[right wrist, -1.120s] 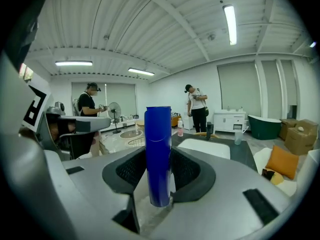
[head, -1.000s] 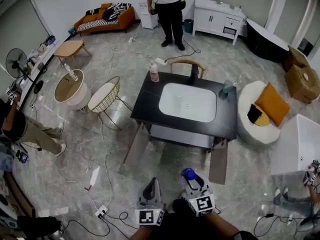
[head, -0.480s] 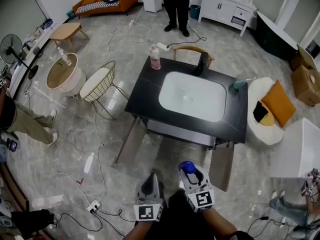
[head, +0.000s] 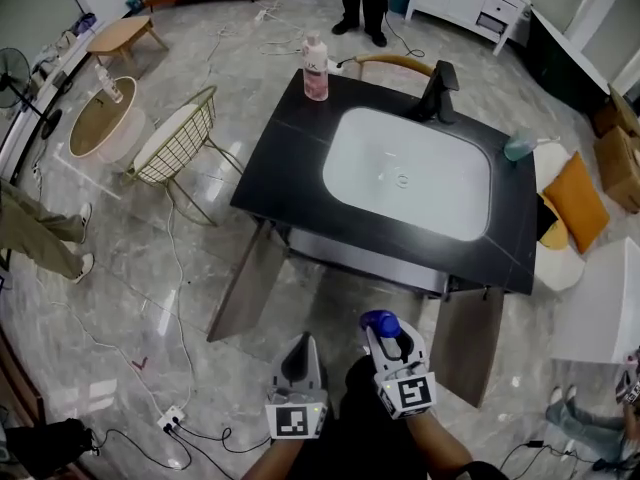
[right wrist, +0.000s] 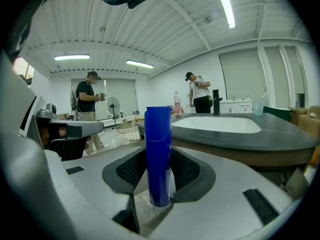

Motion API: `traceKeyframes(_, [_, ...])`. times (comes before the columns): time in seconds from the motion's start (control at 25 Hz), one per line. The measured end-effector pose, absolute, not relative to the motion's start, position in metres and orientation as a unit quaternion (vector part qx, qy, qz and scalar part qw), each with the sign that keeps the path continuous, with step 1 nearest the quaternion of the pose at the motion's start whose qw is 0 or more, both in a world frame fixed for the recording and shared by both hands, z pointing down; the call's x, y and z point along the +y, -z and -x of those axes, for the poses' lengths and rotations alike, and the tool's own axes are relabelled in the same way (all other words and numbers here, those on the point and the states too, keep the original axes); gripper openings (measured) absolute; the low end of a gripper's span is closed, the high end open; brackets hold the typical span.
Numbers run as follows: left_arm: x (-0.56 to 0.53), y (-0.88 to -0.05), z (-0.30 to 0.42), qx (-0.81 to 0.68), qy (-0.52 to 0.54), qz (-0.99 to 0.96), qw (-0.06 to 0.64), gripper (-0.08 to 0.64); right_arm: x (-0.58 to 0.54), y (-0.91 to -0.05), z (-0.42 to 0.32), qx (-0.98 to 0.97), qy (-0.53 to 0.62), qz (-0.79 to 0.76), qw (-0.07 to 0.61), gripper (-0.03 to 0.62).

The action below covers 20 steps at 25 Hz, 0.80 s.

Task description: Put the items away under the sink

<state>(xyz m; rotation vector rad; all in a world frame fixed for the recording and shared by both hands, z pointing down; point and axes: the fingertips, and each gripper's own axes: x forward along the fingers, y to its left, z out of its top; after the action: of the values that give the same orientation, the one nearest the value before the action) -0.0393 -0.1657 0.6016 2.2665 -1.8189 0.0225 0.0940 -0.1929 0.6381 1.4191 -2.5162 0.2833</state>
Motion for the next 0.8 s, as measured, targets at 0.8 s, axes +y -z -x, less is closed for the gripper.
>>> traceKeyframes(0.8, [-0.22,-0.809,0.058,-0.592,0.014,-0.804,0.051,0.014,-0.274,-0.875,-0.066,-0.863,-0.05,-0.495,0.091,0.151])
